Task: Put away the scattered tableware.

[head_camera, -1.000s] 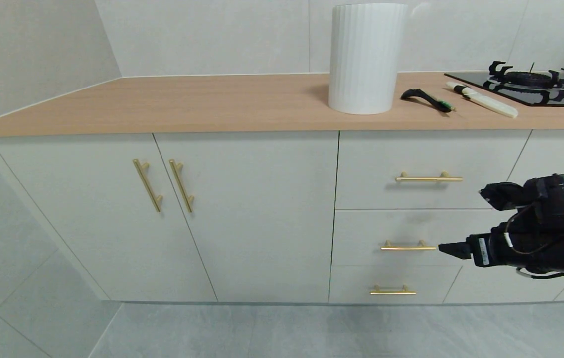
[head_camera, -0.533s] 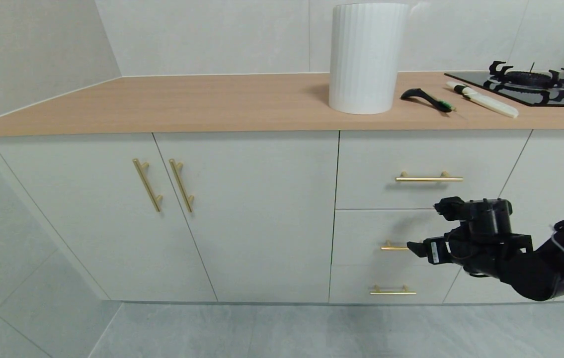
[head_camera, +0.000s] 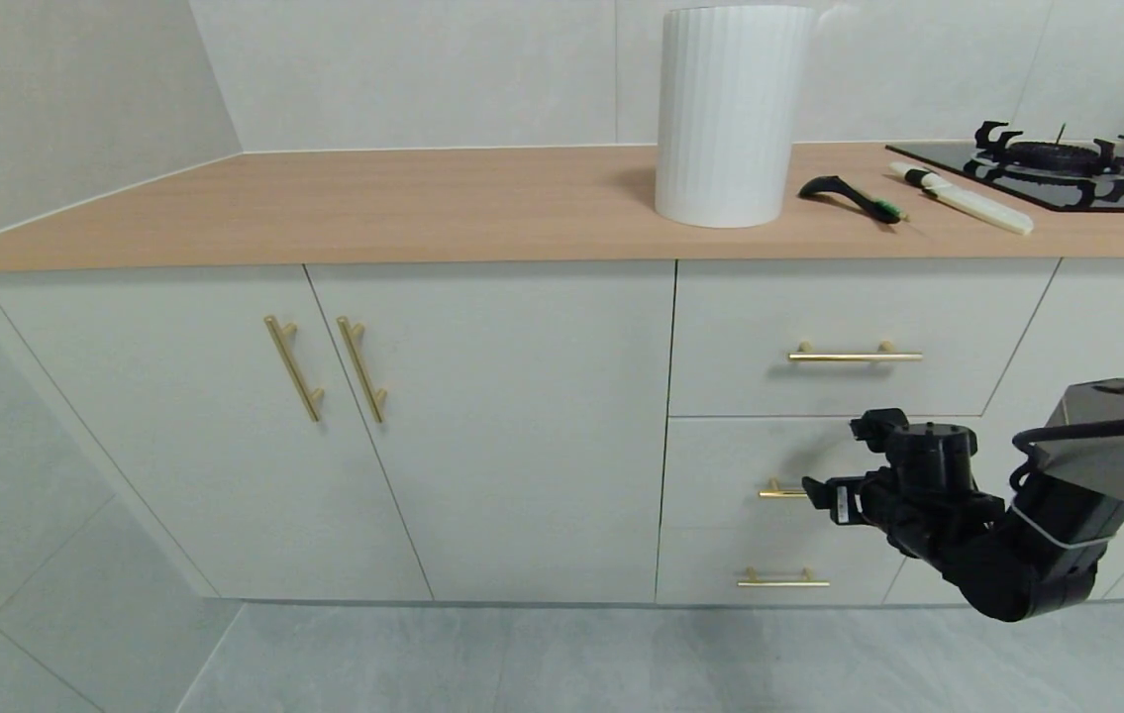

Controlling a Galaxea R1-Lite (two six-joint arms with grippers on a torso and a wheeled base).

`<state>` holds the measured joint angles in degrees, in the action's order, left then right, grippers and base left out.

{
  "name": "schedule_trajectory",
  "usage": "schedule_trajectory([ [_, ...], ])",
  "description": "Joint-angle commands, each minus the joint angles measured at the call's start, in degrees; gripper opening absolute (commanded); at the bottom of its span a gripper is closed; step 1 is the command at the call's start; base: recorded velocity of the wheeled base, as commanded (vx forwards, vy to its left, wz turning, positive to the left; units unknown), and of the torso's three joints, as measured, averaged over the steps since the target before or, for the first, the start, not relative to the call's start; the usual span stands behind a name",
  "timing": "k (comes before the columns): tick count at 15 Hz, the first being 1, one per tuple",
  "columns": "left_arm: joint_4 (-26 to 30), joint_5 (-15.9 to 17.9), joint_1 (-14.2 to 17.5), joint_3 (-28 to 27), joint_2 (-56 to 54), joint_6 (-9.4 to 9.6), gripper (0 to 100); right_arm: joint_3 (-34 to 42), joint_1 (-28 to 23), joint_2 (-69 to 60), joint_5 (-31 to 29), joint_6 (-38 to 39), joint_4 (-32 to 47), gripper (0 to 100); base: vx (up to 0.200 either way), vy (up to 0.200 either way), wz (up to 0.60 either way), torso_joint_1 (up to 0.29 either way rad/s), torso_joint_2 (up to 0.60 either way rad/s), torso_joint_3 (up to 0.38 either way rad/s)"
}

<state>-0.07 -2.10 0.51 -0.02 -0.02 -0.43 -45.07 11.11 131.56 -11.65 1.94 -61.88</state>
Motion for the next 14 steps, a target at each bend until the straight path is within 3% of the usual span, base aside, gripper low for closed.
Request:
schedule_trajectory([
  [1, -0.01, -0.01, 0.02, 0.02, 0.02, -0.01, 100, -1.34, -0.12, 2.56, -0.39, 0.17, -0.52, 100, 0.0, 0.0, 0.0, 0.0, 0.0, 0.0],
  [14, -0.01, -0.01, 0.02, 0.02, 0.02, -0.01, 100, -9.34, -0.91, 11.35, -1.27, 0.35, -2.46, 100, 0.0, 0.0, 0.0, 0.0, 0.0, 0.0],
])
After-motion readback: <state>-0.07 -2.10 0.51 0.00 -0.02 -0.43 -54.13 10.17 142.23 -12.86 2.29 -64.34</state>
